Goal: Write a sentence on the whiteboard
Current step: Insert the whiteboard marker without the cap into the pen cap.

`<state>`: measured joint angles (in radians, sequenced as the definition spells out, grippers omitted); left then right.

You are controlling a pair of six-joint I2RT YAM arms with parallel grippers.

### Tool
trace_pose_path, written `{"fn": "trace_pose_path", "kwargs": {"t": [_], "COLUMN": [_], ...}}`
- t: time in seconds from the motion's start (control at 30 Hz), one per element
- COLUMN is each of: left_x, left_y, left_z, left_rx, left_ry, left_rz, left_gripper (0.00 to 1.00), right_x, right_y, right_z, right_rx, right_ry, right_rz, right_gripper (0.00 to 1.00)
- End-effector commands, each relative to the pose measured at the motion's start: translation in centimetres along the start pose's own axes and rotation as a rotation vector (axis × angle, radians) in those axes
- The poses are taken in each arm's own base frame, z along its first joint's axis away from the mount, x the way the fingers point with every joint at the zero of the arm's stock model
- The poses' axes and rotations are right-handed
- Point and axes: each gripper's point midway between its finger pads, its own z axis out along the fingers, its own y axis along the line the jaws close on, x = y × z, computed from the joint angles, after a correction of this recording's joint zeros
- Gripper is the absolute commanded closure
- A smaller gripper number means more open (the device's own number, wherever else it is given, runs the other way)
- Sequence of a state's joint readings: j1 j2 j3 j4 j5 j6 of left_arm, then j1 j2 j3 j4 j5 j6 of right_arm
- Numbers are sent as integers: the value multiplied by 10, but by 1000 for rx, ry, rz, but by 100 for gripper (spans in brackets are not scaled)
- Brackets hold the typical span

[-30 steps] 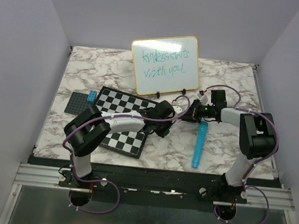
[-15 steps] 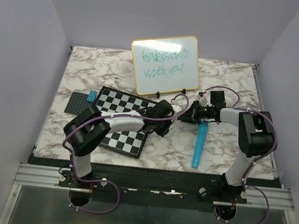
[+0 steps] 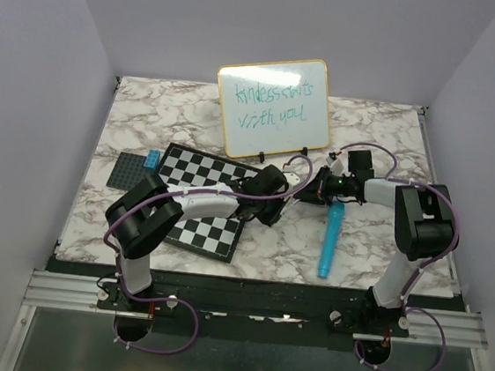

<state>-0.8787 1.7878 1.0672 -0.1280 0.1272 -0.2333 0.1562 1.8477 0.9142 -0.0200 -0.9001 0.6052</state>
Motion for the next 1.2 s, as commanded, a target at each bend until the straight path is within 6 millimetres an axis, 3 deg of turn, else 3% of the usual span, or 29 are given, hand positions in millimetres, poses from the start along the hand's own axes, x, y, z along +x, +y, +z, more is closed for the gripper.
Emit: {"fn": "trace_pose_path", "kwargs": {"t": [0.0, 1.17], "left_x": [-16, -35], "left_y": [-7, -3], "left_z": [-7, -10], "left_rx": [30, 18], "left_ry": [-52, -115], "left_rz": [-3, -47], "left_gripper": [100, 100], "right_x": [8, 13], "right_y": [-3, 1], "right_z": [4, 10], "right_rx": [-12, -32], "right_ry": [29, 47], "right_rz": [30, 17], "right_gripper": [100, 99]}}
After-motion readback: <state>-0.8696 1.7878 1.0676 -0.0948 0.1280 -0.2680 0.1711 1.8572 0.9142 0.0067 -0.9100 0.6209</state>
